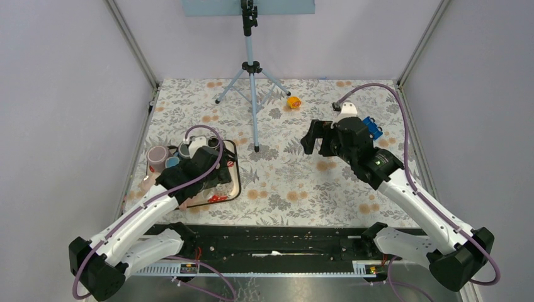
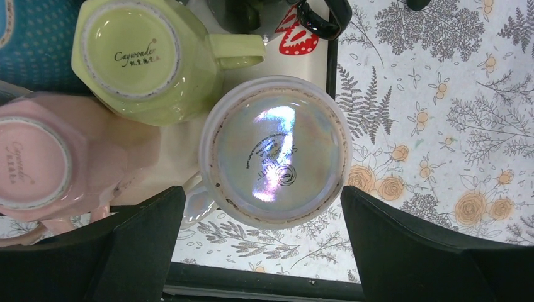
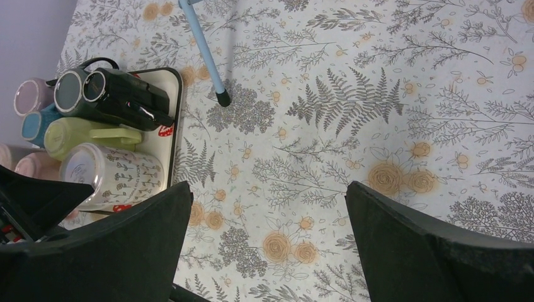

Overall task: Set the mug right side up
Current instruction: Turn over the cup on the tray.

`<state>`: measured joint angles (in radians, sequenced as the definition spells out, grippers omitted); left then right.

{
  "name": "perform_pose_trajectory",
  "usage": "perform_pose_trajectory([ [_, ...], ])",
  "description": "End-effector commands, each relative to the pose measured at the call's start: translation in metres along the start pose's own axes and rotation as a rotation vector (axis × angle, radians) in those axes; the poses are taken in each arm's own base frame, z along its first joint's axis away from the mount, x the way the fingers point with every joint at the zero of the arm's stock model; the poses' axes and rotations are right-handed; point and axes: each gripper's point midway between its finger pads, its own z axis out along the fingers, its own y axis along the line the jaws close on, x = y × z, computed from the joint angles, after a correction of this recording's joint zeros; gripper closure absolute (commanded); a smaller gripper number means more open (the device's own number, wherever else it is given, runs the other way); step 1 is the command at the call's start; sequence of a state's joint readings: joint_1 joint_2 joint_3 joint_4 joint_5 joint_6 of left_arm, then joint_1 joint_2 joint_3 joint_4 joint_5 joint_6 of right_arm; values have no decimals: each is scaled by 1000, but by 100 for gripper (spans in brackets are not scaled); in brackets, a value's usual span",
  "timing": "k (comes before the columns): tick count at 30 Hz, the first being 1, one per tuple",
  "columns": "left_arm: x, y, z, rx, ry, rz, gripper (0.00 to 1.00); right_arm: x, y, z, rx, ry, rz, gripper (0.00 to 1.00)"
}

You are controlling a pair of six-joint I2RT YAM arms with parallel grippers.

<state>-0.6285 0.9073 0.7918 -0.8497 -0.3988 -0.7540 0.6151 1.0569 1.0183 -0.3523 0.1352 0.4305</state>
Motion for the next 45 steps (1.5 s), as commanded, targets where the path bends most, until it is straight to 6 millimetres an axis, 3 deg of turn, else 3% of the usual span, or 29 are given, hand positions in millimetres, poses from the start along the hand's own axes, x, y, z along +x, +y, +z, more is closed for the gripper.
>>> perform_pose_trajectory([
  [1,-2,-10,5,39,-20,-78,1,-10,2,-8,-13,-65,5,0],
  [10,17,-24,11,121,33,-130,1,-6,-3,-12,-3,-66,1,0],
  [23,41,-40,13,91,107,-30,2,0,-7,-12,3,-63,16,0],
  [28,38,-33,14,36,94,-27,13,5,-8,-11,2,-58,24,0],
  [37,36,-26,14,-12,95,-7,48,12,-6,-5,-11,-42,44,0],
  [45,43,-22,19,-36,114,8,53,15,-7,-3,-15,-49,60,0],
])
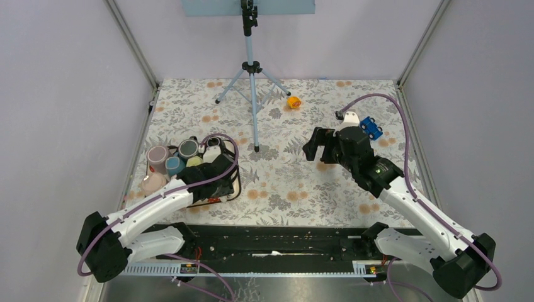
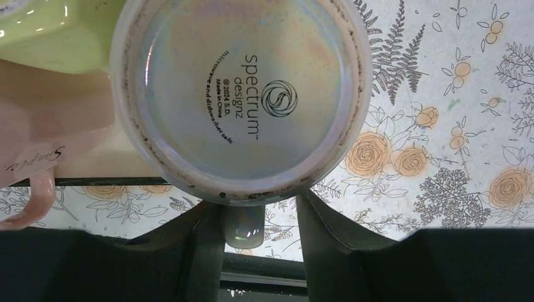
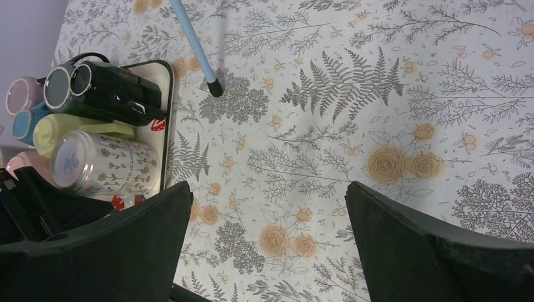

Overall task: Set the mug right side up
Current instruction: Turn over the cup on the tray.

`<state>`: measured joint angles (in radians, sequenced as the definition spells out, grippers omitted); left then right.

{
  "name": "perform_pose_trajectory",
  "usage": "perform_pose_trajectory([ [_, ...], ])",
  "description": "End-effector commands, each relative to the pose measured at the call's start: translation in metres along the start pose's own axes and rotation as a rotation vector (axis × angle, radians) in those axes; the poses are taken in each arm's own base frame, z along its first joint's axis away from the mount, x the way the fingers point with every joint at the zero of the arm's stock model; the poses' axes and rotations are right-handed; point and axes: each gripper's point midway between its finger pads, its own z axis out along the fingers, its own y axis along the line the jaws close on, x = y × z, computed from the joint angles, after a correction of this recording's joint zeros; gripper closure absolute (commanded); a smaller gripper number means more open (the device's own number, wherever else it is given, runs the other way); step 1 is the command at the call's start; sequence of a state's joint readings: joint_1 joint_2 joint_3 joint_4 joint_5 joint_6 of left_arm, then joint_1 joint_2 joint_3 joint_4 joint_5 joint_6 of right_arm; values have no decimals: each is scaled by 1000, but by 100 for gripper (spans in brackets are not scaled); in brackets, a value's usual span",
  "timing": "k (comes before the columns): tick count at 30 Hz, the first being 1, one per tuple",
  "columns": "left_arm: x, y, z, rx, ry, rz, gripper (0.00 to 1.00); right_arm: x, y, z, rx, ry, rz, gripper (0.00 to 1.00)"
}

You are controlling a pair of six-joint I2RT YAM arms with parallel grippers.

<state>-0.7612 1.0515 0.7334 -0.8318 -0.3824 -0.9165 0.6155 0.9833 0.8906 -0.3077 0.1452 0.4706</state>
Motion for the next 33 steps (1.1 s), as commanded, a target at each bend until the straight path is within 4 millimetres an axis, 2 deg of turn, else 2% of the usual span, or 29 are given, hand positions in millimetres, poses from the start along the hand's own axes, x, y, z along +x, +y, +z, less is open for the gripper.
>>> perform_pose_trajectory([
  [1,-10,-5,-2,-4,-30,-8,53,-10,7,-2,-28,-50,23,0],
  [8,-11,1,2,-50,-45,-43,54,-9,7,-2,-32,-54,22,0],
  [18,-7,5,5,-69,-42,-72,68,-6,10,0,-46,-35,15,0],
  [22,-8,5,5,-71,-42,-69,84,-5,12,1,-55,-27,12,0],
  [25,-9,4,5,-68,-43,-64,93,-3,12,2,-57,-22,14,0],
  [26,-9,3,4,-67,-45,-63,99,-3,12,2,-58,-21,13,0],
  [33,-14,-9,0,-11,-39,-31,100,-1,12,1,-64,-15,17,0],
])
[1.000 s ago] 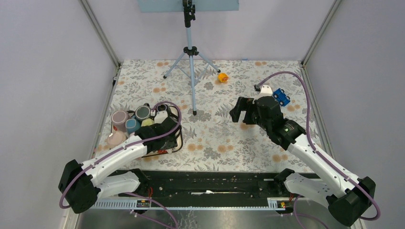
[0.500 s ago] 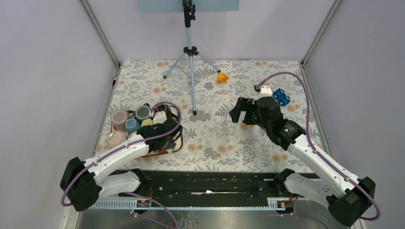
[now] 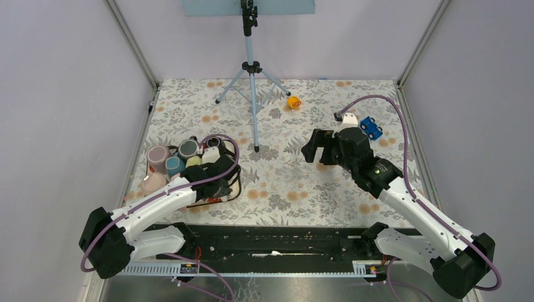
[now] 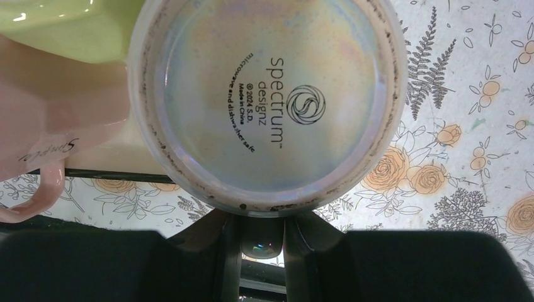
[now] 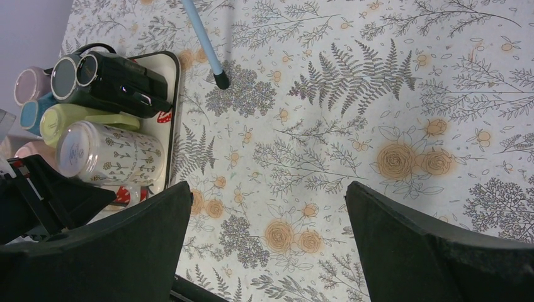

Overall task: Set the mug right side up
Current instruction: Turn over the cup on the tray.

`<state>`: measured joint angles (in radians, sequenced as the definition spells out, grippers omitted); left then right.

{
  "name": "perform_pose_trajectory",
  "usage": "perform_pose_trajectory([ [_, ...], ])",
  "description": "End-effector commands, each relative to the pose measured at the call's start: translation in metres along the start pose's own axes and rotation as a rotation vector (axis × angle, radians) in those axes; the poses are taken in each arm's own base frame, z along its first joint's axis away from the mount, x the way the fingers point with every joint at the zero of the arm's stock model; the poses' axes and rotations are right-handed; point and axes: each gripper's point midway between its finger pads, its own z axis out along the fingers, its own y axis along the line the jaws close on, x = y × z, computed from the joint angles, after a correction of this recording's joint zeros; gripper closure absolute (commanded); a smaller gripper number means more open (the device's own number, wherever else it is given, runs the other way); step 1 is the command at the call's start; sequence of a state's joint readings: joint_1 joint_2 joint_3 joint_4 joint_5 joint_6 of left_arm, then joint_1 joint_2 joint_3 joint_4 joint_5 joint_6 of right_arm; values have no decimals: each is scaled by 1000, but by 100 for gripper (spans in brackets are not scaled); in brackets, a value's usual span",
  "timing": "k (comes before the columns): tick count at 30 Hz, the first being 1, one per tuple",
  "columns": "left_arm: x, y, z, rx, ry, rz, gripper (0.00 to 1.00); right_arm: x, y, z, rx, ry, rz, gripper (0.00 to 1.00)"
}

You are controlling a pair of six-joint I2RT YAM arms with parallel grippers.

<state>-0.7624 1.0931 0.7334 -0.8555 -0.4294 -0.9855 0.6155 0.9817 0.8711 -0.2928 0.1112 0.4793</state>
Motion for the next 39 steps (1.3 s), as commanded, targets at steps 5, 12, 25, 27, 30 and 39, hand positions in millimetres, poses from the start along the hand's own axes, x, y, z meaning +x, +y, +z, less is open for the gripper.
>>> perform_pose_trajectory([
  [5,-12,-16,-8,55,-20,22,76,-6,9,1,-40,-32,14,0],
  [12,-13,-15,-17,71,-22,-22,50,-4,8,0,-37,-29,21,0],
  [25,-8,-5,-19,62,-26,-85,61,-4,6,-7,-37,-39,37,0],
  [27,-6,-2,-18,55,-32,-98,61,-3,6,-6,-37,-37,38,0],
  [30,-5,-1,-15,52,-37,-116,61,-2,6,-6,-37,-34,40,0],
  [39,-2,0,-9,34,-51,-125,63,-2,6,-6,-36,-33,39,0],
])
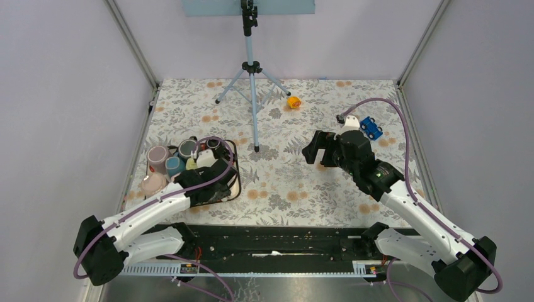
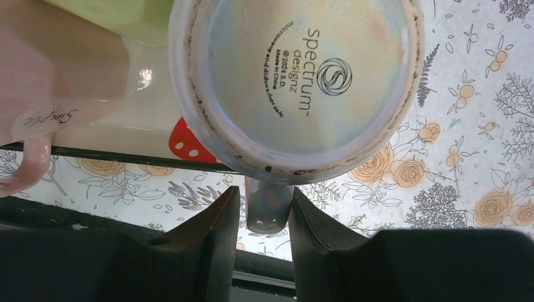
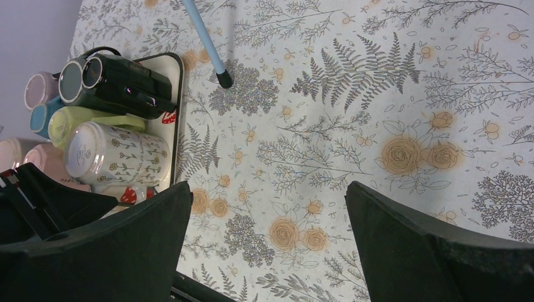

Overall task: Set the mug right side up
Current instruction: Turn over the cup on the tray.

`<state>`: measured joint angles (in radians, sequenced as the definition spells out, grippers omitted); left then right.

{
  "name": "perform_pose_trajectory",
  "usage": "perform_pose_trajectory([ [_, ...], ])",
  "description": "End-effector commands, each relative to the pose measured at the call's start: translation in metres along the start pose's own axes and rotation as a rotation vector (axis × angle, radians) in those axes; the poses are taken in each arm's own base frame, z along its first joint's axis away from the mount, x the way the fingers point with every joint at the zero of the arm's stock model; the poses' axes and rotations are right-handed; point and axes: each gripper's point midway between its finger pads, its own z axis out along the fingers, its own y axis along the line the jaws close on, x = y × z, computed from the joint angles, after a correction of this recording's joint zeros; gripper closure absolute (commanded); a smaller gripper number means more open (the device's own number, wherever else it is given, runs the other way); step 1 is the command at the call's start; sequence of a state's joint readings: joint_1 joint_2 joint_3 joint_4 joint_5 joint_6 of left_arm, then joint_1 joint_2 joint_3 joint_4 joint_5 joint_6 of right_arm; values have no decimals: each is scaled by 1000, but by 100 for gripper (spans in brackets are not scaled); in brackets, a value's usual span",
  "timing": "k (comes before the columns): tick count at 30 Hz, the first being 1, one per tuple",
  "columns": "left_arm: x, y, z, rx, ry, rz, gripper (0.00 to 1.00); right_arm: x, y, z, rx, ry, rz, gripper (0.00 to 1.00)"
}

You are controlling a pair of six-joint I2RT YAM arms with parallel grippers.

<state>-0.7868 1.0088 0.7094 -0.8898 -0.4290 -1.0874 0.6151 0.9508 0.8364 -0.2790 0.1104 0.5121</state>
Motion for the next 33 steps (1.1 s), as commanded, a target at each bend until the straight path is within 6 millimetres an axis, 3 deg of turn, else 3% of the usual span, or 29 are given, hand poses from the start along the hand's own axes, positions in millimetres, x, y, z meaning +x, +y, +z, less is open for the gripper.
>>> perform_pose_trajectory([
  [1,-7,-3,2,3,-46,-33,63,-6,7,-4,-30,-25,5,0],
  [12,-6,-2,9,-12,-54,-14,69,-3,6,-3,-26,-21,4,0],
  [18,-9,-3,7,-4,-59,18,99,-3,5,-3,-26,-19,5,0],
  [33,-53,-45,-35,162,-147,95,100,1,16,0,-80,-1,35,0],
])
